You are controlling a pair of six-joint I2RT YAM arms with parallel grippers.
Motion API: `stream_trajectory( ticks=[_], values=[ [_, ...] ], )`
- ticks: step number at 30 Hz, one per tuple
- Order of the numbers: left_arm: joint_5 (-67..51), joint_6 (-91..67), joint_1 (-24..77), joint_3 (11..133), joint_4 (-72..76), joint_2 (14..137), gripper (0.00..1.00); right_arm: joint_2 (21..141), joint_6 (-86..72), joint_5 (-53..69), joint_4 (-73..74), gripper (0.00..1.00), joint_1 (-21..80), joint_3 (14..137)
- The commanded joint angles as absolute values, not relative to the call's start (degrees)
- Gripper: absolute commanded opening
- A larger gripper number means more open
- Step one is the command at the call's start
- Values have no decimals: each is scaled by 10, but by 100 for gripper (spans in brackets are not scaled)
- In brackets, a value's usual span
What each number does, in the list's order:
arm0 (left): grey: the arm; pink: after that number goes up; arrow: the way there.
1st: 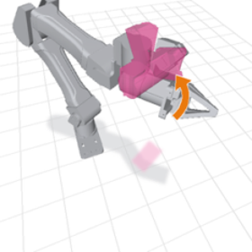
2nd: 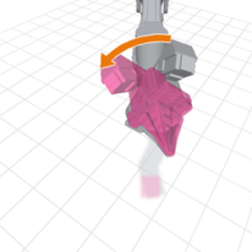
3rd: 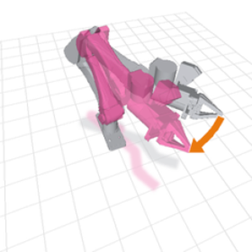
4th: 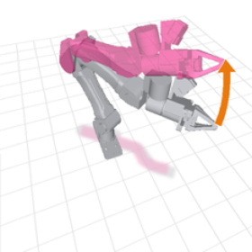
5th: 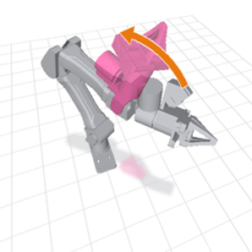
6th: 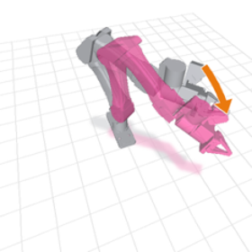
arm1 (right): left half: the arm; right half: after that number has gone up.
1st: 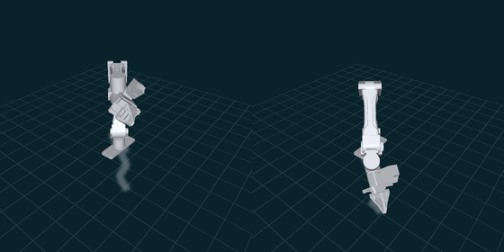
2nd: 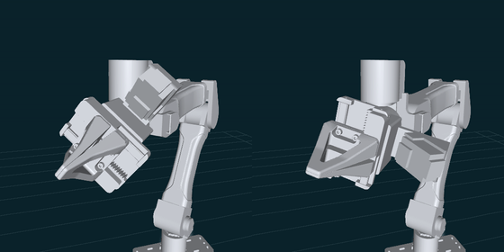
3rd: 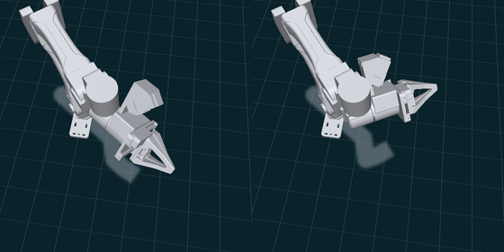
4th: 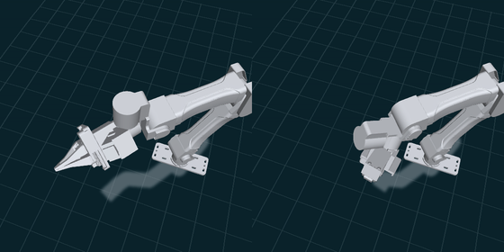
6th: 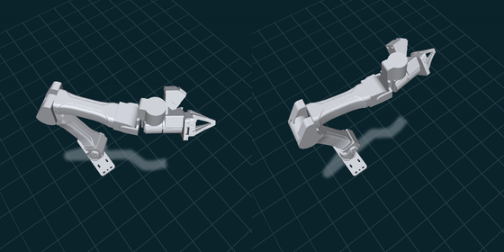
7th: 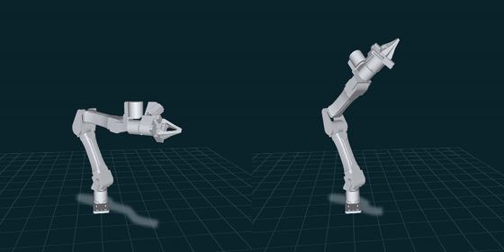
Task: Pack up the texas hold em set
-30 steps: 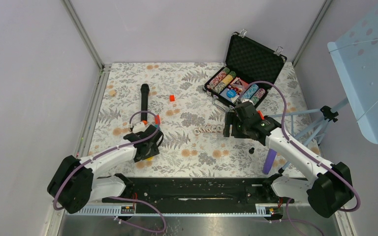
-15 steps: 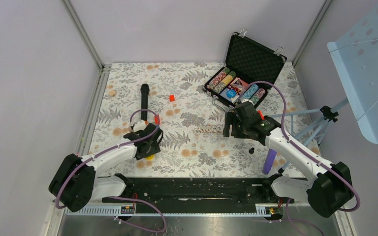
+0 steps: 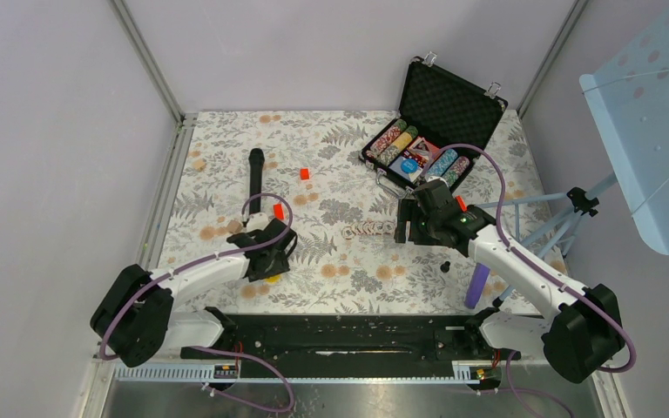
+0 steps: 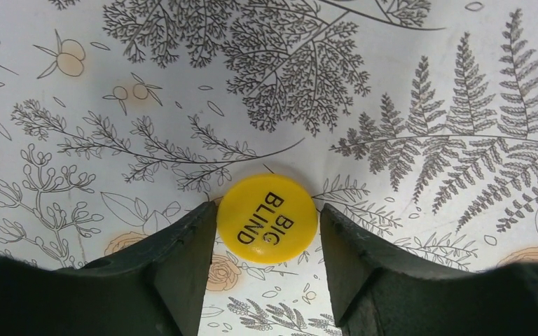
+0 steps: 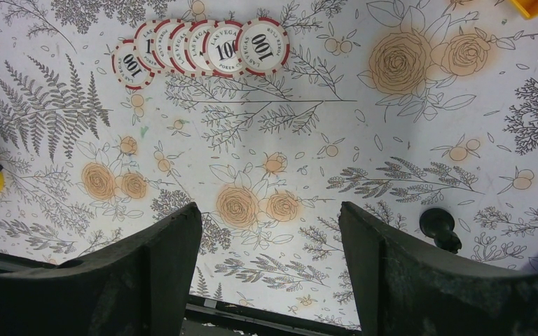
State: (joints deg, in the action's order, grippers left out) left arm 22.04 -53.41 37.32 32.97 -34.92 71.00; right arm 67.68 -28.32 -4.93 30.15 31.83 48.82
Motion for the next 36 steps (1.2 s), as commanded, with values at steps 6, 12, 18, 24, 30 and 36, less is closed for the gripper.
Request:
stream_trajectory(
  ticks=[6,12,18,24,30,36],
  values=[
    [210,-537,394,335,-368,717,59,678,-287,-44,303,79,322,498],
    [209,-536,399,337,-368,727,59,677,-289,-41,303,79,321,496],
    [212,-535,401,340,-368,729,50,674,-289,-44,304,79,322,495],
    [212,-536,402,339,-370,721,42,672,-289,-45,304,79,322,494],
    [215,-534,402,351,-378,713,41,672,-288,-46,304,78,322,493],
    [222,-522,402,393,-395,709,42,672,-287,-48,304,79,321,495]
  ],
)
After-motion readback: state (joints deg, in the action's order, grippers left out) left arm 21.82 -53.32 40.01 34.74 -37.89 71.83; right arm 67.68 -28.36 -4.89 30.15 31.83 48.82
